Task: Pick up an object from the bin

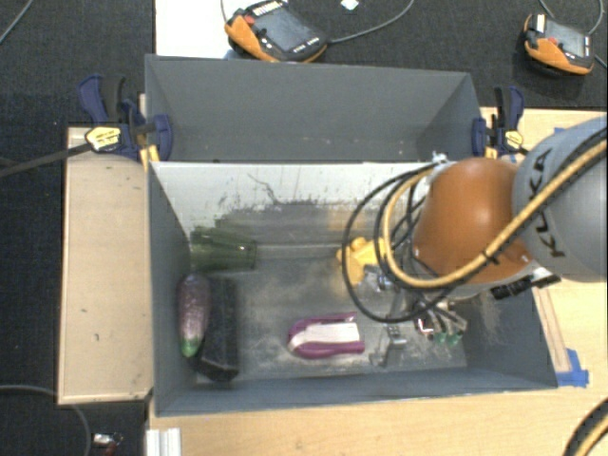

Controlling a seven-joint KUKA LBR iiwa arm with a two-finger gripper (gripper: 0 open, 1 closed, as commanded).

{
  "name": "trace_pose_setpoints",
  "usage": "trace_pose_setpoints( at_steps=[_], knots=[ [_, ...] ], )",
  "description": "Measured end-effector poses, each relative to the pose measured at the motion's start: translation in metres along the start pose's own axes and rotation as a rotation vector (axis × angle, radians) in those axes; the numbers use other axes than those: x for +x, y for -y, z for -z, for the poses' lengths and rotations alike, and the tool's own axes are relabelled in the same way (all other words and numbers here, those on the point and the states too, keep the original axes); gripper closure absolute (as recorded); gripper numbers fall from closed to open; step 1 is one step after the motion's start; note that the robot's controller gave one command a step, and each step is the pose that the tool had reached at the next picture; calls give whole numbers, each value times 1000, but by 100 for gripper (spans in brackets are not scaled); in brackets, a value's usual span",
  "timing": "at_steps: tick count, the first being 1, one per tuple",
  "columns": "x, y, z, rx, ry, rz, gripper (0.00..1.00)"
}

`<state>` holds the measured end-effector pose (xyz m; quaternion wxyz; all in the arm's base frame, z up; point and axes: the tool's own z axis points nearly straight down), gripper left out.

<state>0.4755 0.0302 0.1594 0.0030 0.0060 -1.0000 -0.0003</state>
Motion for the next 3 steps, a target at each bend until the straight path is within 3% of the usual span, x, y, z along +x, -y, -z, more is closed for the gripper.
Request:
trace_pose_setpoints(
  at_steps=[1, 2, 3],
  knots=[
    [-2, 0, 4, 0, 8, -2, 0],
    [-9, -39, -89, -1, 10, 73, 0],
    [-17, -51, -55, 0, 21, 98, 0]
  ],
)
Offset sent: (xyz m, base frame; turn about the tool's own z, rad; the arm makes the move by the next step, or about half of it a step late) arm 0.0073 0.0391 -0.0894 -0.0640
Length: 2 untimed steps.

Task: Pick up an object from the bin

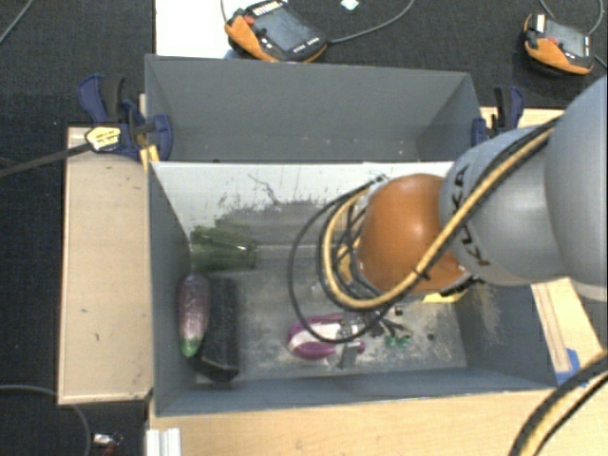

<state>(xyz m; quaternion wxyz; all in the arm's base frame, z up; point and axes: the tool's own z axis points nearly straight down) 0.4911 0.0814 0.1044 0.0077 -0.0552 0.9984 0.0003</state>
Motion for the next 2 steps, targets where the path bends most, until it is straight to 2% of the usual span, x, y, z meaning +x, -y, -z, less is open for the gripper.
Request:
trace_pose_setpoints(
  at_steps=[1, 2],
  knots=[
    [12, 5, -4, -1, -16, -28, 0],
    [14, 19, -33, -1, 5, 9, 0]
  ],
)
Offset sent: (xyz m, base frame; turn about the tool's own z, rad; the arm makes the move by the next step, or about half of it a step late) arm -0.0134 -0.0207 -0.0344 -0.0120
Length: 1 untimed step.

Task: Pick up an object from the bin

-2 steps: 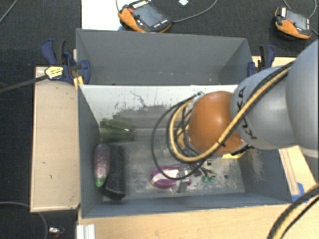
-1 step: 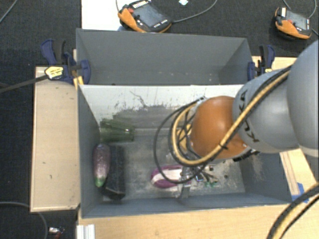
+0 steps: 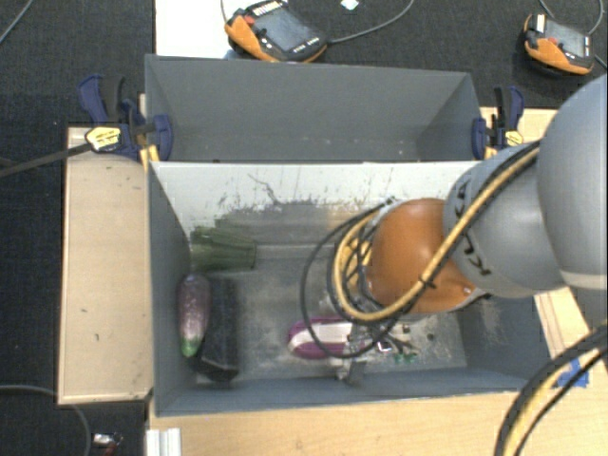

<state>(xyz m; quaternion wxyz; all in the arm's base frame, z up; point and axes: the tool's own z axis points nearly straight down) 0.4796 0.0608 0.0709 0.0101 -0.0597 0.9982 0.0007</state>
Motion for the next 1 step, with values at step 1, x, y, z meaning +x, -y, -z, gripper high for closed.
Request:
trace_pose_setpoints(
  at_steps=[1],
  knots=[
    [0, -16, -1, -2, -10, -21, 100]
  ],
)
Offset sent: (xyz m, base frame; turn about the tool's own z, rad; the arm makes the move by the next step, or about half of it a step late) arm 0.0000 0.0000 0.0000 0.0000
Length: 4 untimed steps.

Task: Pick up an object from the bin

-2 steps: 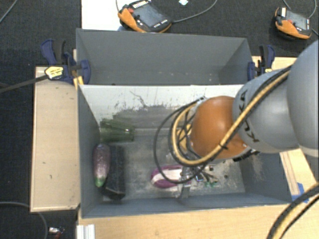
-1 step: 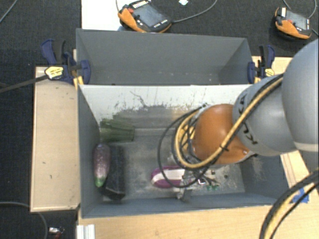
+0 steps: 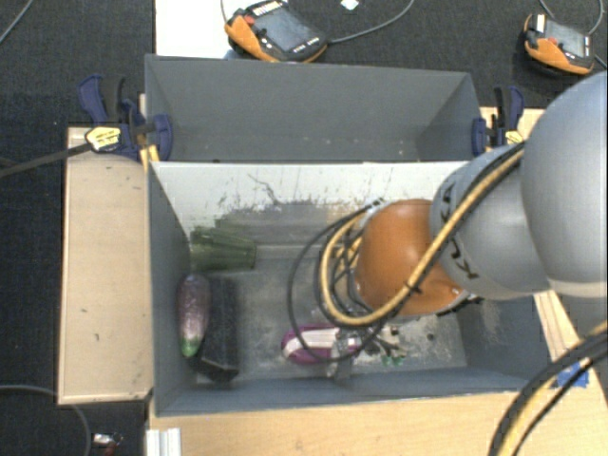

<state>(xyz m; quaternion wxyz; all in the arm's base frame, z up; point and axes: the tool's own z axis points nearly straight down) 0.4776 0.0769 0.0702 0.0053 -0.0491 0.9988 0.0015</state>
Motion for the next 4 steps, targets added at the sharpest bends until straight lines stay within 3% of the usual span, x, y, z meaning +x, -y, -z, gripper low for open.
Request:
trace_pose_setpoints(
  at_steps=[1, 2, 3, 4],
  knots=[
    [0, 0, 0, 0, 0, -1, 100],
    [-1, 0, 68, 0, 1, -2, 100],
    [1, 0, 76, 0, -7, -2, 100],
    [0, 0, 90, 0, -2, -3, 100]
  ],
)
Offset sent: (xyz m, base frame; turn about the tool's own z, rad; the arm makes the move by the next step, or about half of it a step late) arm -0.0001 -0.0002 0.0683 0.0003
